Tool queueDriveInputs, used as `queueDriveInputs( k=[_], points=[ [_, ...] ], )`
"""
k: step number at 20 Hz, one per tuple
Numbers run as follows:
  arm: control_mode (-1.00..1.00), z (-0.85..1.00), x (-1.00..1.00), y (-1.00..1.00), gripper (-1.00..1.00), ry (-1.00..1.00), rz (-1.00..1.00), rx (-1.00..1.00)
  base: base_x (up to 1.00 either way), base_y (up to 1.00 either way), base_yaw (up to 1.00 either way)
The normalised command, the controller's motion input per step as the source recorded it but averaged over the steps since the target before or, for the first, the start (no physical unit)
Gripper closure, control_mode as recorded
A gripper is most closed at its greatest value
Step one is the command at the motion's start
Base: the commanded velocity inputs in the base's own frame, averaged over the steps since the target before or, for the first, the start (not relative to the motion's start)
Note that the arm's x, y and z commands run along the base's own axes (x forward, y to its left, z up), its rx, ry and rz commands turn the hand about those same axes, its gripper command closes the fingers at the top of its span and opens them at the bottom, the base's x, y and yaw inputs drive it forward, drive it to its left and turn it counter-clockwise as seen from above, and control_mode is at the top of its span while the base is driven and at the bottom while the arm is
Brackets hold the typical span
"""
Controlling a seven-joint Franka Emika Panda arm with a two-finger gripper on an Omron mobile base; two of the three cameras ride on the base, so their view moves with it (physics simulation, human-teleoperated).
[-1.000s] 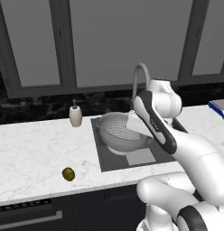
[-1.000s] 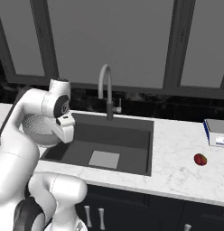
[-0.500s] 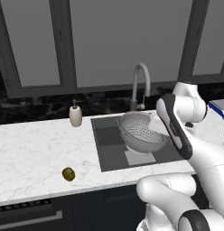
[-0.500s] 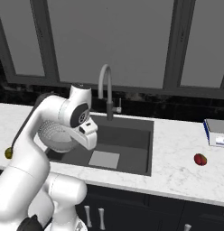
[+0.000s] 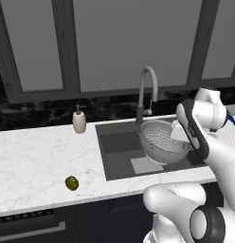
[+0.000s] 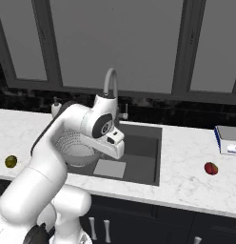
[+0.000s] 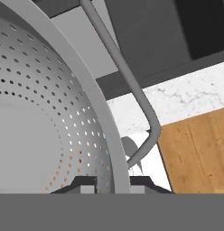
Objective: Put the colander in the sink, put the mango, kiwi in the colander, and turn on the sink faucet and pour water over the colander.
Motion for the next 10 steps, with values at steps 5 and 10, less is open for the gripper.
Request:
queueDriveInputs(
  k=[5, 10],
  points=[
    [-1.0, -0.09, 0.59, -0.47, 1.0, 0.0, 0.24, 0.05, 0.0, 0.0, 0.0],
    [-1.0, -0.33, 0.61, -0.12, 1.0, 0.0, 0.17, 0.04, 0.0, 0.0, 0.0]
  ],
)
